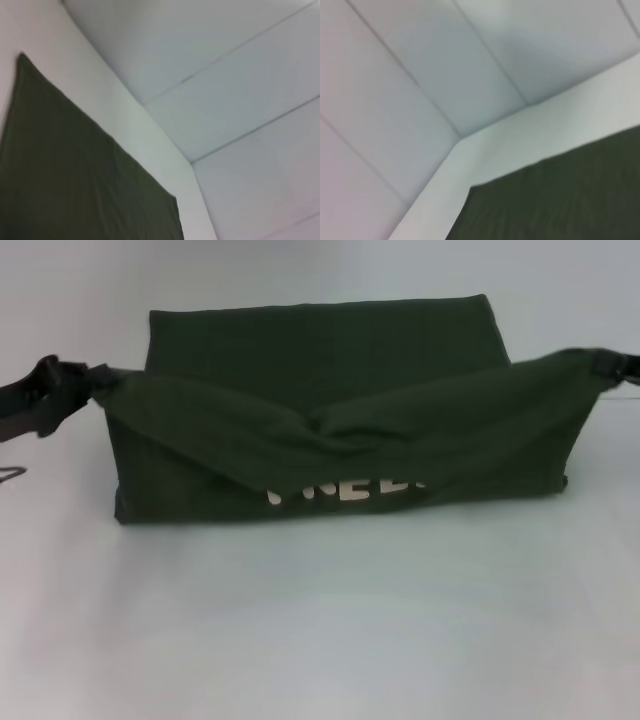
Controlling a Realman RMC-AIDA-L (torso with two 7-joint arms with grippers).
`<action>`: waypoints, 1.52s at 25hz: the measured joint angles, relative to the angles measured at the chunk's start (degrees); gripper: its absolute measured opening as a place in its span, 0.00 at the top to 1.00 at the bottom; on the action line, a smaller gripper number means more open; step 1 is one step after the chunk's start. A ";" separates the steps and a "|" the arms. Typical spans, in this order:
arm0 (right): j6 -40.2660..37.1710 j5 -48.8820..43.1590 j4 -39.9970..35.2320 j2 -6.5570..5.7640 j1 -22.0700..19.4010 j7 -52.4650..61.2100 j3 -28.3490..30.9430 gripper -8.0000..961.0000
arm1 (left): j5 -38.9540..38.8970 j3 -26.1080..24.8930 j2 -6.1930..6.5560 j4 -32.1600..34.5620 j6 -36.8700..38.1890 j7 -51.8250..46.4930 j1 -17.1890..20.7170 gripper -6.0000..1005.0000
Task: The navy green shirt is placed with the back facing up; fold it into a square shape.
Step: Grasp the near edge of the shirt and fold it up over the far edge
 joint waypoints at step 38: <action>41.72 7.19 10.88 6.60 12.05 -16.33 -3.72 0.71 | -24.04 -0.36 -9.72 -9.51 -36.62 31.91 -5.72 0.95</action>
